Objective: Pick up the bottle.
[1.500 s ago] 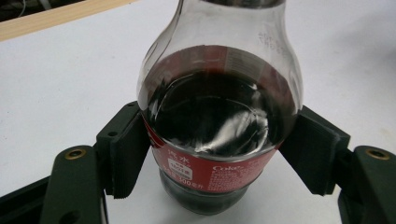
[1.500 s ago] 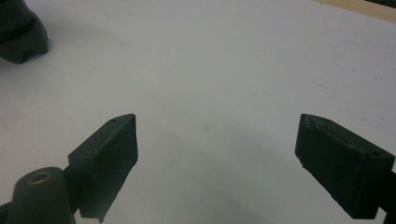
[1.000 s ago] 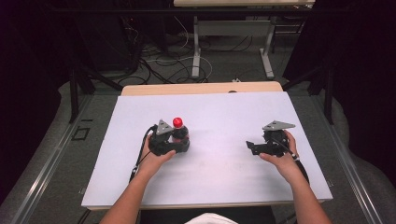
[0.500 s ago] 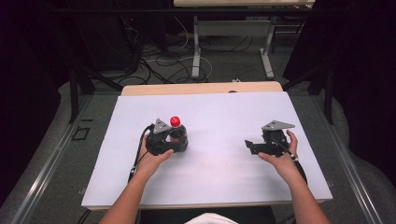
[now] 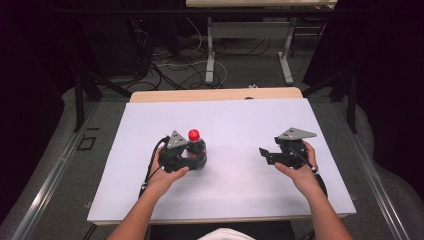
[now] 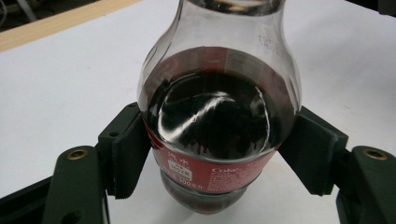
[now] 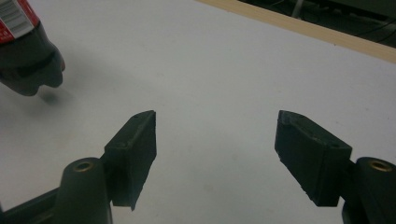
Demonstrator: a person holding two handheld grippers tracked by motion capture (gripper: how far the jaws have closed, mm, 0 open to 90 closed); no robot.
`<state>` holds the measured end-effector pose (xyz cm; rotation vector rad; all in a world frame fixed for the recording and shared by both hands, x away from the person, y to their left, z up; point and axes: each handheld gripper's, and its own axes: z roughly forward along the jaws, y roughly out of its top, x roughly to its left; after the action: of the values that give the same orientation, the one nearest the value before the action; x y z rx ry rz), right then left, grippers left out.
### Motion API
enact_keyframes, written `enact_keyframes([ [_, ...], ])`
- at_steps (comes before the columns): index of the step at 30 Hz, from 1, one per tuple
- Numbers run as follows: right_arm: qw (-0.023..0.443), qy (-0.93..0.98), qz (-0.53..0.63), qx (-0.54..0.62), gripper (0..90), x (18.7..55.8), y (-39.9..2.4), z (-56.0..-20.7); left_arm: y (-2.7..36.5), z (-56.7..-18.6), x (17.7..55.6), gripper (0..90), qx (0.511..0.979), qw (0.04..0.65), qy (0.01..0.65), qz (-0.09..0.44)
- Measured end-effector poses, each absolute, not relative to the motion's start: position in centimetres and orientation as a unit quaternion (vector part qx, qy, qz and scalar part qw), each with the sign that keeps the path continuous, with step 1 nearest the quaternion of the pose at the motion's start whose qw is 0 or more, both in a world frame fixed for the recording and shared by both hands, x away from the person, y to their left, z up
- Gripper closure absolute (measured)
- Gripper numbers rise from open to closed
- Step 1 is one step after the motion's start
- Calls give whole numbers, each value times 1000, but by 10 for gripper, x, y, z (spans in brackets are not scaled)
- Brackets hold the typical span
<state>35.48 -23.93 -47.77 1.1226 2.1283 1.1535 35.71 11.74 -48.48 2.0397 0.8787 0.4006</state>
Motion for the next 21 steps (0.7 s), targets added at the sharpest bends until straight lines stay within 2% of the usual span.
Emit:
enact_keyframes([
  [21,203,797,461,333,362,337,-200,-464,89,-481,331,297,836,427,314,144],
])
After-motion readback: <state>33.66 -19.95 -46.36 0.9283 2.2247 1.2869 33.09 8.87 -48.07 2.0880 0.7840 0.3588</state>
